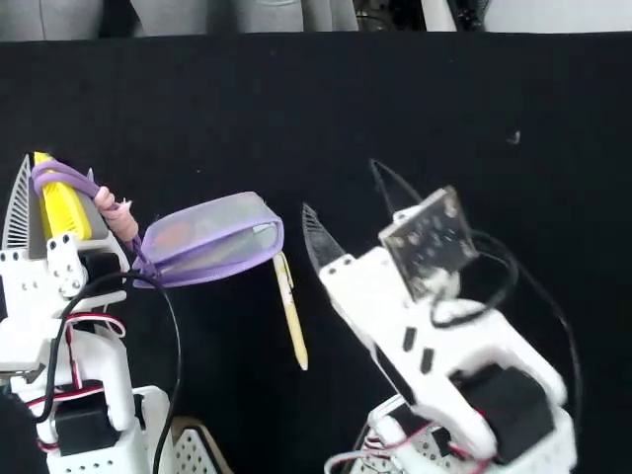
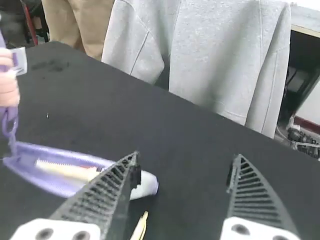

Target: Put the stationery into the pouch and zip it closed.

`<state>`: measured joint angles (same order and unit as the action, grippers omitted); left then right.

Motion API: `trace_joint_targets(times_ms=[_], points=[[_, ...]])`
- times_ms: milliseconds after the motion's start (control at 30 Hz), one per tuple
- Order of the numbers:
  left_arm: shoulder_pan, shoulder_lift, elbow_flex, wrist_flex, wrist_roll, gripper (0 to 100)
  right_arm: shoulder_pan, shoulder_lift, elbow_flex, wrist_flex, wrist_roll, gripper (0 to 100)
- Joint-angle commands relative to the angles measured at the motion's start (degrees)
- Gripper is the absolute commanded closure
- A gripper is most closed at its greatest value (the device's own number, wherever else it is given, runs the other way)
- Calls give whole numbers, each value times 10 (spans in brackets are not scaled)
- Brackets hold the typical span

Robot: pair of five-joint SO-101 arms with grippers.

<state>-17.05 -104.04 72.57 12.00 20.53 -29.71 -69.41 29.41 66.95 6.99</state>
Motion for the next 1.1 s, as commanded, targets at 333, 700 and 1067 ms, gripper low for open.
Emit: trace_joint_targets(times_ms=[333, 700, 1067], points=[[-9, 34, -6, -46, 3, 970, -37, 2, 94, 116, 6, 723], [-9, 144, -44, -46, 6, 970, -44, 7, 336, -105, 6, 723], [-9, 143, -29, -45, 6, 970, -113, 9, 499, -336, 4, 724]])
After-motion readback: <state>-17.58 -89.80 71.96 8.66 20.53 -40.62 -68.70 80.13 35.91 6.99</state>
